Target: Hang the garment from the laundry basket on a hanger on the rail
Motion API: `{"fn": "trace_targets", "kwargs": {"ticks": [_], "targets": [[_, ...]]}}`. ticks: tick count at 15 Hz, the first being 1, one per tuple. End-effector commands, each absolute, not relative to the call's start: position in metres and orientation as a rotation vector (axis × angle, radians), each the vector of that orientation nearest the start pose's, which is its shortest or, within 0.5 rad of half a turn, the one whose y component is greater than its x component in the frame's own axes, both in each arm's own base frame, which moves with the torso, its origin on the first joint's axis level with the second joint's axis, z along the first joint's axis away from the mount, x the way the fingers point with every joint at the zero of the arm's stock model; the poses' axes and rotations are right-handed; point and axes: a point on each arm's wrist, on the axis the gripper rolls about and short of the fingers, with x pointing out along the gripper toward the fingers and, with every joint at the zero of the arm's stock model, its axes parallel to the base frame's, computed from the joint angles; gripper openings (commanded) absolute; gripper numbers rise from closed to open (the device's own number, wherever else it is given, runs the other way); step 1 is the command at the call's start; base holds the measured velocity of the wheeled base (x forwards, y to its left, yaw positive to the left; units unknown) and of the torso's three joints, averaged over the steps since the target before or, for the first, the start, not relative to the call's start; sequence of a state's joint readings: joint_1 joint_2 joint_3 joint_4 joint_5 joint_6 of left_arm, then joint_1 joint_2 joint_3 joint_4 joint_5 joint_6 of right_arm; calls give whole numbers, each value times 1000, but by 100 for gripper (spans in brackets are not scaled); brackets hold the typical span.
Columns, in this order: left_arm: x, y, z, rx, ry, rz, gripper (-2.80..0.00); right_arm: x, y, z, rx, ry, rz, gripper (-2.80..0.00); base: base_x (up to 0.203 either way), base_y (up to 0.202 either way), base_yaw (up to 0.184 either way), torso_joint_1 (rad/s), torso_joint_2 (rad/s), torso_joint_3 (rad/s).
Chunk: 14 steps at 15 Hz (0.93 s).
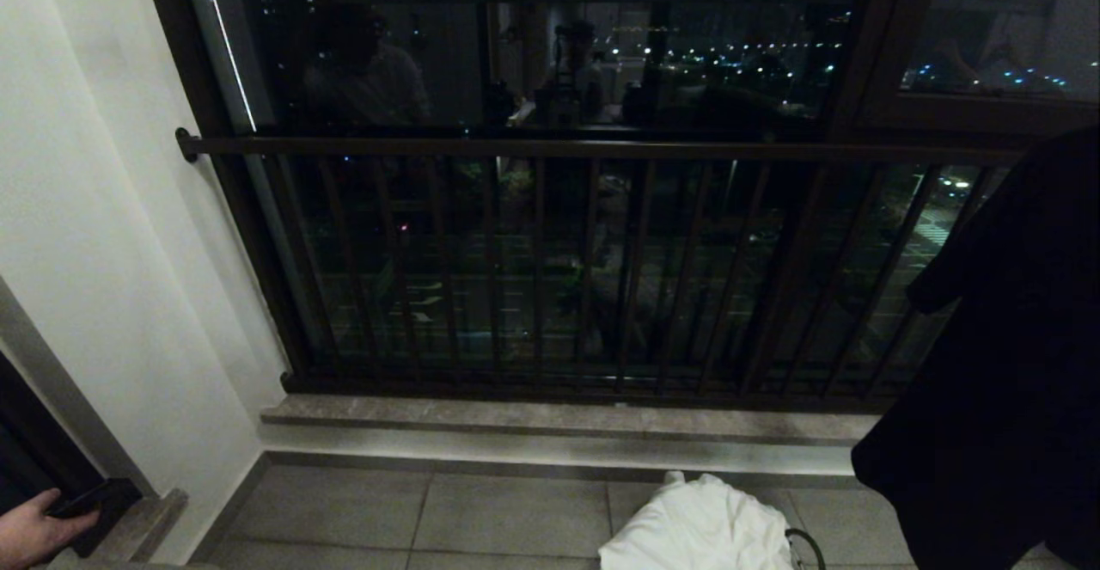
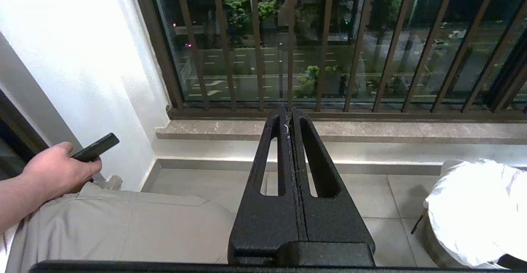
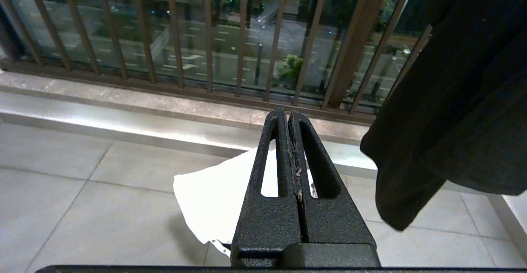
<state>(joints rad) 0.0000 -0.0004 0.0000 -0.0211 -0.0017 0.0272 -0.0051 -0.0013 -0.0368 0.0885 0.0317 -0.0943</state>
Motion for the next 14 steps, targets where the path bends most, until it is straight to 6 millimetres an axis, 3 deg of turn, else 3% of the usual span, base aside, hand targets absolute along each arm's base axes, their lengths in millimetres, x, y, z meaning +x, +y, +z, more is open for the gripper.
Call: {"fn": "trace_targets", "kwargs": {"ticks": [1,14], "targets": [[-22,0,76,28,-14,-1,-280,-26,1,77,-94,51,29,-280,0,0,0,0,0,0],[-22,0,76,28,-14,-1,-280,-26,1,76,-91,52,30,-280,0,0,0,2,0,0]]}}
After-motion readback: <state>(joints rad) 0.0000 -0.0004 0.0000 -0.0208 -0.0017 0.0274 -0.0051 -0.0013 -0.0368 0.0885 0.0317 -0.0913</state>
